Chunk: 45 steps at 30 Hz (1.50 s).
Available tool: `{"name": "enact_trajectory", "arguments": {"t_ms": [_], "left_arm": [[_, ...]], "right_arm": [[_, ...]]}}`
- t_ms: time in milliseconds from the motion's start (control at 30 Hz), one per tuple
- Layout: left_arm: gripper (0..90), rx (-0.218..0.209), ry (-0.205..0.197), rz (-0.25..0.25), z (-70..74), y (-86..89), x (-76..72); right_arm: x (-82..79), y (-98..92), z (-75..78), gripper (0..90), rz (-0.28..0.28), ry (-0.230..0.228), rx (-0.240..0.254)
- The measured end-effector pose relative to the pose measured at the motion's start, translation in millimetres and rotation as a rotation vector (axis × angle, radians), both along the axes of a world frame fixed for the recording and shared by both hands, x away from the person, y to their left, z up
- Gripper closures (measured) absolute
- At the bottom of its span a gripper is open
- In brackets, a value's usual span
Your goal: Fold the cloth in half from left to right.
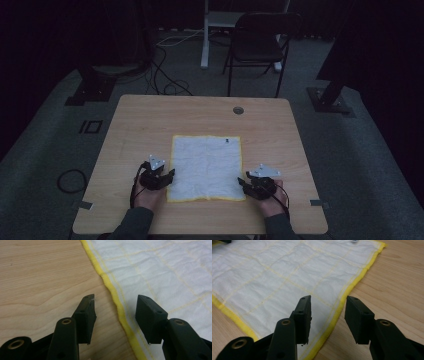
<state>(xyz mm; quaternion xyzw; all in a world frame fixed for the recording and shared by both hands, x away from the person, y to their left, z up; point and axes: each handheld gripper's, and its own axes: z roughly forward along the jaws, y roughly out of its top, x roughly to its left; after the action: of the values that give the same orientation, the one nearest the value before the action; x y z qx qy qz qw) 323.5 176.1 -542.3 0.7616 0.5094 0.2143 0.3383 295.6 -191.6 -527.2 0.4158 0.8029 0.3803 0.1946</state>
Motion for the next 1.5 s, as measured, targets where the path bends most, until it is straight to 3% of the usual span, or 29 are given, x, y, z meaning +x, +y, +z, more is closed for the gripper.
{"name": "enact_trajectory", "arguments": {"t_ms": [267,467,667,833,933,1000,1267,1500], "left_arm": [[47.0,0.004,-0.013,0.027,-1.4,-1.9,3.3],[52.6,0.002,-0.009,0.018,-0.8,-5.0,3.4],[53.3,-0.075,0.018,-0.010,-0.2,-9.4,6.0],[68.8,-0.055,0.026,0.007,1.3,-10.9,7.7],[80.2,-0.061,0.042,-0.008,2.1,-8.0,8.1],[87.5,-0.043,0.038,-0.018,2.8,-8.4,7.4],[89.2,-0.059,0.052,0.017,4.8,3.9,9.9],[89.2,-0.114,0.015,-0.016,15.8,4.1,8.2]], "right_arm": [[-0.4,-0.6,0.4,56.3,-0.004,-0.012,-0.001],[1.5,-1.5,-0.3,56.1,-0.009,-0.009,0.000],[2.4,-1.9,-0.1,56.1,-0.013,-0.013,0.000],[2.3,-2.6,0.0,56.1,-0.017,-0.015,0.002],[2.5,-3.2,0.1,56.0,-0.018,-0.013,0.004],[2.5,-3.6,0.3,56.0,-0.019,-0.014,0.004],[4.9,-5.2,0.9,55.9,-0.020,-0.015,0.004],[7.2,-3.4,0.0,55.9,-0.015,-0.012,-0.005]]}}
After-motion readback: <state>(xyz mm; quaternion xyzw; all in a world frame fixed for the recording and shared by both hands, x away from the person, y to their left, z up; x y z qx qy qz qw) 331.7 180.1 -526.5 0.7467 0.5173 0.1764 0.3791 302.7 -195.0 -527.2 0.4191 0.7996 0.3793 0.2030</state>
